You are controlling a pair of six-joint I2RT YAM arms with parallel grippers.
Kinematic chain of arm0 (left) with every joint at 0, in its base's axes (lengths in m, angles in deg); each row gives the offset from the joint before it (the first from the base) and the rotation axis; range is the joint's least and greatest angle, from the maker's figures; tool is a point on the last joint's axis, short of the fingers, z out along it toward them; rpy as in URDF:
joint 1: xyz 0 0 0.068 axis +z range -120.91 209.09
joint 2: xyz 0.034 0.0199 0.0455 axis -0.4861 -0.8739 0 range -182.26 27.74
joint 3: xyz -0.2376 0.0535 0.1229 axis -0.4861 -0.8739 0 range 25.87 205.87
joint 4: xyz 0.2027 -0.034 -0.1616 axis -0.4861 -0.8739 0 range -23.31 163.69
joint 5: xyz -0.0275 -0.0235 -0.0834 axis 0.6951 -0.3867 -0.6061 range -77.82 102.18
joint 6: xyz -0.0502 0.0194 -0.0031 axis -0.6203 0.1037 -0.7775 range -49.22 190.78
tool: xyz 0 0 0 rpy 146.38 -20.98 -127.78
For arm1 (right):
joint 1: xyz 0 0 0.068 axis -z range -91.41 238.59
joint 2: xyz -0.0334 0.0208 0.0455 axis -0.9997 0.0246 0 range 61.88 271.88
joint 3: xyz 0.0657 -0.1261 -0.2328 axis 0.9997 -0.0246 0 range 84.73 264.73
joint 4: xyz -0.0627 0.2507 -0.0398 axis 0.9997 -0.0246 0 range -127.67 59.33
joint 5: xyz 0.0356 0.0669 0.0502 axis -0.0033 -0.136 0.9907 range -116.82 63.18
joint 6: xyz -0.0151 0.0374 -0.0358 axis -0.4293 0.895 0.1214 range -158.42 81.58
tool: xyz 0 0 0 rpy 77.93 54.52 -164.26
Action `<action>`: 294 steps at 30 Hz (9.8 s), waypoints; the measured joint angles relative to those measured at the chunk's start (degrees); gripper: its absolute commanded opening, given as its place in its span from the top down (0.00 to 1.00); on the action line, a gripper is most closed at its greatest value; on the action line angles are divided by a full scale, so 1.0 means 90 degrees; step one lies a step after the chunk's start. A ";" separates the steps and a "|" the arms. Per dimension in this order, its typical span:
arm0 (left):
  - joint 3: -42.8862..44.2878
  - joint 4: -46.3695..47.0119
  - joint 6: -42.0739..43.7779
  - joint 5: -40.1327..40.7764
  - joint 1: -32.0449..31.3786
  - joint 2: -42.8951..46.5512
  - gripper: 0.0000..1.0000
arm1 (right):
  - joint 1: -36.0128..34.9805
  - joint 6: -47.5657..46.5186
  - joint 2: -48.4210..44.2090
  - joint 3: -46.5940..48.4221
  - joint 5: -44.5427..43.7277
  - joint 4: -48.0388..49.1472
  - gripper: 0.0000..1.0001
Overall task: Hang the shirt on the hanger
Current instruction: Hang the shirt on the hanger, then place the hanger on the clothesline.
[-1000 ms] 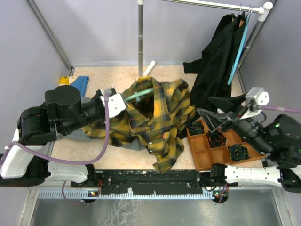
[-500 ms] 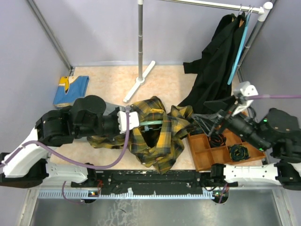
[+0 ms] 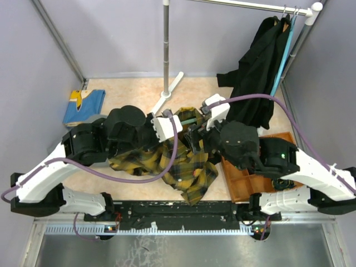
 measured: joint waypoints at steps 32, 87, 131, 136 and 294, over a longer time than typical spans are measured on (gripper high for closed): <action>0.0906 0.0136 0.0233 0.0843 -0.0002 0.0032 1.00 | -0.0002 -0.0714 -0.0087 -0.0338 0.1926 0.1365 0.47; 0.0180 -0.0585 0.0272 -0.3402 0.0012 0.0457 0.38 | -0.0002 -0.1909 -0.1129 -0.0661 0.4269 -0.1331 1.00; -0.0925 0.1693 0.0296 -0.3492 0.0019 0.0923 0.36 | -0.0002 -0.1800 -0.2752 -0.1149 0.3881 -0.0639 1.00; -0.1008 0.1489 0.0325 -0.3478 0.0019 0.1001 0.58 | -0.0002 -0.1807 -0.2628 -0.1132 0.4124 -0.0741 1.00; -0.0874 0.2290 -0.0228 -0.1525 0.0000 0.1834 0.09 | -0.0007 -0.2419 -0.1370 -0.0078 0.1943 0.2625 1.00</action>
